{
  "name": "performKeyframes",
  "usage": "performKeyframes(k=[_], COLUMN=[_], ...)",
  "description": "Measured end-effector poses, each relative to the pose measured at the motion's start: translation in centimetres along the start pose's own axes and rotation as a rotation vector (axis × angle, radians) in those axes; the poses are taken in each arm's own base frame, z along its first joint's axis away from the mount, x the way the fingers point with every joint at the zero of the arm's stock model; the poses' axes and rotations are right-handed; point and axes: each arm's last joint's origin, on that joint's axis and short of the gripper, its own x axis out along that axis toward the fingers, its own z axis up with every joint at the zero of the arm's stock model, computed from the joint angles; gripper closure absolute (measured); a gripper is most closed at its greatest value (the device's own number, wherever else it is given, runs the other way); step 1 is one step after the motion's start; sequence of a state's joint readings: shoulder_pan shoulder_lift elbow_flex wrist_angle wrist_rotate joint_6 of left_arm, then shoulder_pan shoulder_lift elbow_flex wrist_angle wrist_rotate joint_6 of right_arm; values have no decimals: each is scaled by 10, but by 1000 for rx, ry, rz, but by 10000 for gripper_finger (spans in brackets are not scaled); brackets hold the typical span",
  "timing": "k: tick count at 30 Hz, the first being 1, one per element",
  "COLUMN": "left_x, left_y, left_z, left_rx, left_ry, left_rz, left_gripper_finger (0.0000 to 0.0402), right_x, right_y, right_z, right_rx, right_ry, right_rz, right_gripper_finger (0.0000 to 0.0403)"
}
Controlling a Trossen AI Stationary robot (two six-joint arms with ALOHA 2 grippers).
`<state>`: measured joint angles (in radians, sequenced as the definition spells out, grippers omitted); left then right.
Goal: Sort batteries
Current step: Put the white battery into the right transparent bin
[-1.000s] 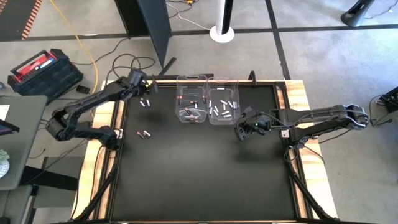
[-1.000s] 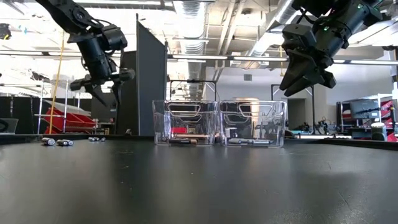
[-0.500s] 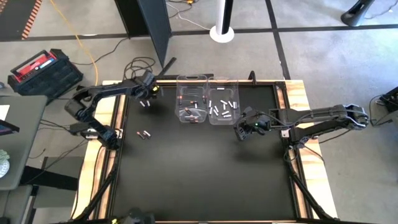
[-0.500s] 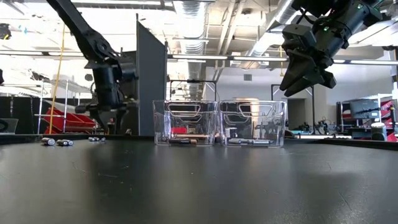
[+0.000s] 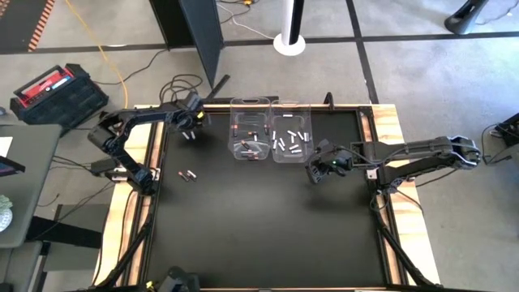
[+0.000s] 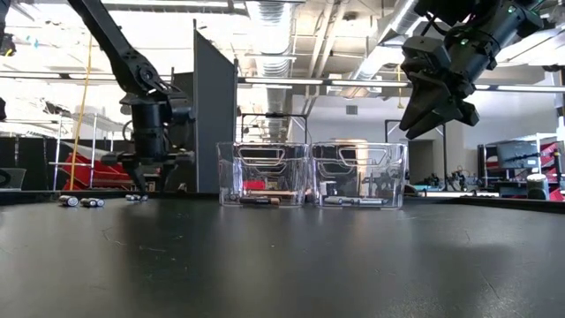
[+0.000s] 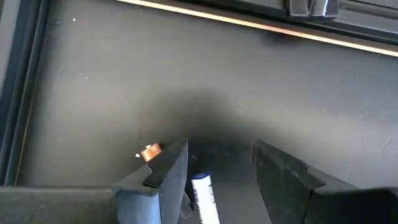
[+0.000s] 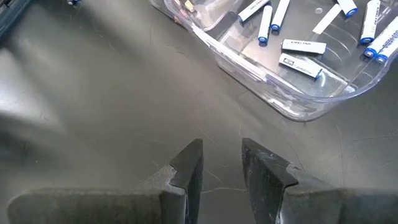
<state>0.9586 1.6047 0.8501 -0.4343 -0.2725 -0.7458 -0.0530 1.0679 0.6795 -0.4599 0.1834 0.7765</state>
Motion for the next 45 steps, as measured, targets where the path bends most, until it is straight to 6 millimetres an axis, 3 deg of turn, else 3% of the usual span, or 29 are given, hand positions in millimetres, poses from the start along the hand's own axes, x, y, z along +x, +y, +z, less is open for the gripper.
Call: performKeyframes(k=[9,22,39,45], left_x=[0,-5,1,2], left_y=[5,-7,-1,-1], left_z=[-8,-20,-27,-27], left_rx=[-13,23,26,33], left_ry=[62,83,57,53], left_rz=[51,18,47,41], left_gripper_finger=[229,229,229,256], right_x=[0,0,0,0], right_y=[0,0,0,0], right_z=[0,0,0,0], right_rx=[0,0,11,18], right_ry=[0,0,1,0], right_rz=[-1,0,0,1], right_gripper_finger=[276,276,276,276])
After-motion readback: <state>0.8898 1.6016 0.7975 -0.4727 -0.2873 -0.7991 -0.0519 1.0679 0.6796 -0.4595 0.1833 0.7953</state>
